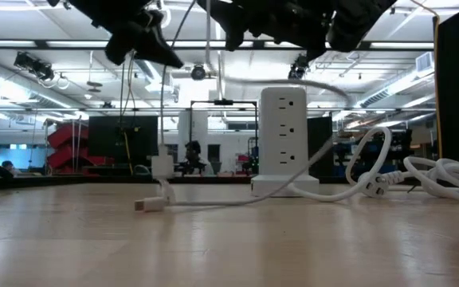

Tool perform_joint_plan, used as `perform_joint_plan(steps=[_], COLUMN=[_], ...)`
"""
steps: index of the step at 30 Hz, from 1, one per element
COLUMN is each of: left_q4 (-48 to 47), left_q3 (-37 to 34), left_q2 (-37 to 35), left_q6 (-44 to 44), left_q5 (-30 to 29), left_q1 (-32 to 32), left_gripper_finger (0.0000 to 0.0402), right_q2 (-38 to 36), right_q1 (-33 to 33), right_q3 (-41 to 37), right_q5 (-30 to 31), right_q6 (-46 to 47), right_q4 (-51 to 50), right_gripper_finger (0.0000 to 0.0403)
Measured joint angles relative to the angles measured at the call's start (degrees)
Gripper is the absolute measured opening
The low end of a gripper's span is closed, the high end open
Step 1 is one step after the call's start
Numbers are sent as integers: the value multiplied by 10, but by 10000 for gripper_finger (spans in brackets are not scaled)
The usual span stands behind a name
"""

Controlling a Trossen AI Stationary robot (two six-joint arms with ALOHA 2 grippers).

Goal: Plug in charger
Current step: Insert the white charger adapter into the white outlet extension

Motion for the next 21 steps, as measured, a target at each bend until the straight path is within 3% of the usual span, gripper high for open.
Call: perform_joint_plan(steps=[7,11,16,21], left_q4=[-55,-39,14,41], left_q3=[0,0,0,0], left_q2=[0,0,0,-3], left_q6=[-28,-34,-24,-9], left_q5=[42,37,17,11], left_q1=[0,0,0,1], left_gripper_finger=[0,0,0,0], right_q2=[-24,-51,-56,-54], right_q1=[-29,-23,28,76], right_q3=[0,0,0,0], right_q5=[7,29,190,292], right_q6=[40,17,-76,-70], right_q4=[10,-80,-257,-375], right_gripper_finger=[192,194,192,199])
